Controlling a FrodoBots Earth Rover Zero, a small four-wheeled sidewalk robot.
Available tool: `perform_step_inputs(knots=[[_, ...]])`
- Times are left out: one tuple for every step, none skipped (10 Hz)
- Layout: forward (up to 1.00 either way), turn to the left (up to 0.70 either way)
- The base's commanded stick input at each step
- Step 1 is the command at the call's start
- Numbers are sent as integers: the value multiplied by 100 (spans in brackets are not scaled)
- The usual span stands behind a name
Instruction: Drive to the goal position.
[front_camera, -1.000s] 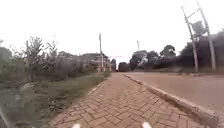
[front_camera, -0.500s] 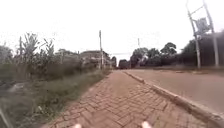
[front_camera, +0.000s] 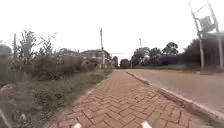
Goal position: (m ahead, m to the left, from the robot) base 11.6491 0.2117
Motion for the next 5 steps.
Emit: perform_step_inputs(knots=[[70,-35],[70,-35],[70,-35],[70,-35],[70,0]])
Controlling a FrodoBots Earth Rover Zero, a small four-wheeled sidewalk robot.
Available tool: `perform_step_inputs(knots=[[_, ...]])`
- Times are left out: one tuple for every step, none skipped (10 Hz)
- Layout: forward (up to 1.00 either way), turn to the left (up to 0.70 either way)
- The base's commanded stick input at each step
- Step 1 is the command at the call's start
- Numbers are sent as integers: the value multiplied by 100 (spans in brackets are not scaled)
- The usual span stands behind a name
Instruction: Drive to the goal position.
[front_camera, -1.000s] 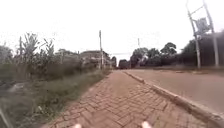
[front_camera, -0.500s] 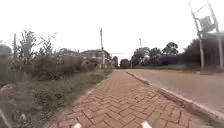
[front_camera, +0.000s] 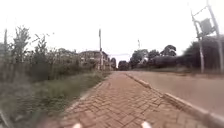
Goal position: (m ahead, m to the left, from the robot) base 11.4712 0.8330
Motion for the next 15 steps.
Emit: perform_step_inputs(knots=[[70,0],[70,0],[70,2],[70,5],[70,3],[70,2],[70,0],[70,4],[70,9],[70,-15],[70,-28],[70,-14],[70,-2],[70,10],[70,5]])
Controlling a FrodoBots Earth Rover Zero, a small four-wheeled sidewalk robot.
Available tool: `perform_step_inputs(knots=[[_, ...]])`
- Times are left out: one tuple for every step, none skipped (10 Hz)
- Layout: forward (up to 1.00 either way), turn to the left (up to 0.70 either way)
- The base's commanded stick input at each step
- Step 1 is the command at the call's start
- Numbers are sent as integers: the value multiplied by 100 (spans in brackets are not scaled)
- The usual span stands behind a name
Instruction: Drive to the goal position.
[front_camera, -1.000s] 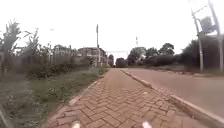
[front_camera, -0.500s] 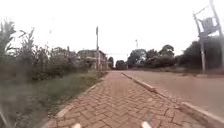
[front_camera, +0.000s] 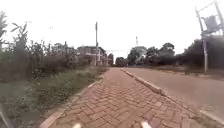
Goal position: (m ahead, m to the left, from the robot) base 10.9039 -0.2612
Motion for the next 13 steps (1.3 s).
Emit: perform_step_inputs(knots=[[70,4],[70,3],[70,3],[70,3],[70,2],[70,0],[70,0],[70,0],[70,0],[70,0],[70,0],[70,0],[70,0]])
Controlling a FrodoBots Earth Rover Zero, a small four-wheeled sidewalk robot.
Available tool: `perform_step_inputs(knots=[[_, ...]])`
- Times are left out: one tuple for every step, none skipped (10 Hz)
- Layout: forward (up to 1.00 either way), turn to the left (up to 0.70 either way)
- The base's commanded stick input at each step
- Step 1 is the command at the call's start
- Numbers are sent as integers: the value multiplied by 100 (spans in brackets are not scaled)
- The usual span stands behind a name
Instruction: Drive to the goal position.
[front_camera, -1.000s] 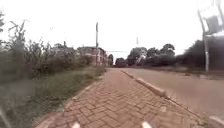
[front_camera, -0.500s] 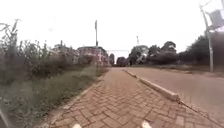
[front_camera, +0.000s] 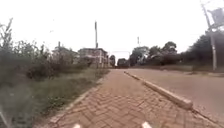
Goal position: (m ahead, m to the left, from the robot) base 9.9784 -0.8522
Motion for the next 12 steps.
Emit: perform_step_inputs(knots=[[70,0],[70,0],[70,1],[70,2],[70,-10],[70,-25],[70,-35],[70,-35],[70,-35],[70,3],[70,4],[70,2]])
